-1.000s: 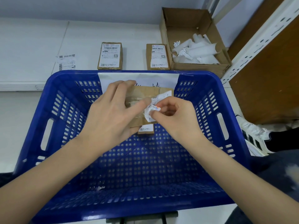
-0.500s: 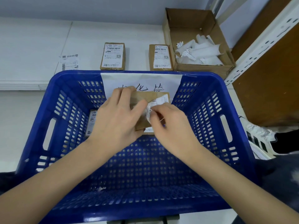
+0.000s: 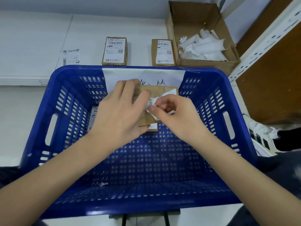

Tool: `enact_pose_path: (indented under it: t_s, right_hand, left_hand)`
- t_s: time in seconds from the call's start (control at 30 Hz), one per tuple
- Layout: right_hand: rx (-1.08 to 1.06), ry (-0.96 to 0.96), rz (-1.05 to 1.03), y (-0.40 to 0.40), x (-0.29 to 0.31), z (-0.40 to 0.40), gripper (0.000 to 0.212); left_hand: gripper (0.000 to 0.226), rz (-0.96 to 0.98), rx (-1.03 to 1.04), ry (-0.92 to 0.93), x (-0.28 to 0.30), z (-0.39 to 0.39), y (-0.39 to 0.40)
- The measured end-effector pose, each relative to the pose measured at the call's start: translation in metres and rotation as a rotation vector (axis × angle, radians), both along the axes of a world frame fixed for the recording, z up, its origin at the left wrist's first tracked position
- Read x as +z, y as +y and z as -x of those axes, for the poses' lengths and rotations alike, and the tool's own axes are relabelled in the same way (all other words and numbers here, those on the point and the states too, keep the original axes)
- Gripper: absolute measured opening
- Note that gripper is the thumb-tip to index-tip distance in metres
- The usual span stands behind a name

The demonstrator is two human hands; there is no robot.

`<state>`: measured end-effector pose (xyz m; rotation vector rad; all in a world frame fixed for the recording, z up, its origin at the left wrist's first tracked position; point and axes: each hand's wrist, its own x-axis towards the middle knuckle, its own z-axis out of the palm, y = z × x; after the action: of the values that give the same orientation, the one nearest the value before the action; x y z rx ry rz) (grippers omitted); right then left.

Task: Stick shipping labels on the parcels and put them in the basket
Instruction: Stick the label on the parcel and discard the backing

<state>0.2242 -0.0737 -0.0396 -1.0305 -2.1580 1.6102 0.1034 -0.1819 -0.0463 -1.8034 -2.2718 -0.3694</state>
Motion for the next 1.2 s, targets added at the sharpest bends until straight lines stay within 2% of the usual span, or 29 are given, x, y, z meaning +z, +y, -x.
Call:
enact_pose_path:
  t_s: [0.13, 0.23, 0.43, 0.77, 0.83, 1.03, 1.2]
  right_hand:
    - [0.007, -0.054, -0.078, -0.001, -0.007, 0.000, 0.011]
    - [0.001, -0.023, -0.040, 0.002, -0.004, -0.003, 0.014]
    - [-0.041, 0.034, 0.001, 0.007, 0.008, -0.008, 0.015]
    - [-0.146, 0.032, -0.001, 0.030, 0.017, -0.019, 0.011]
    - [-0.199, 0.047, -0.054, 0.044, 0.022, -0.026, 0.013]
    - [-0.119, -0.015, -0.214, 0.046, 0.020, -0.028, 0.016]
    - [-0.135, -0.055, -0.082, 0.043, 0.016, -0.024, 0.007]
  left_hand:
    - [0.077, 0.020, -0.020, -0.011, -0.004, -0.001, -0.001]
    - [0.077, 0.002, -0.009, -0.025, -0.005, 0.000, -0.001]
    - [0.095, 0.001, 0.020, -0.081, -0.002, 0.001, 0.001]
    - [0.102, 0.021, 0.036, -0.149, 0.004, 0.011, -0.003]
    - [0.102, 0.009, 0.052, -0.154, 0.008, 0.020, -0.006]
    - [0.105, 0.048, 0.046, -0.198, 0.008, 0.022, -0.009]
    - [0.110, 0.044, 0.092, -0.265, 0.001, 0.019, -0.005]
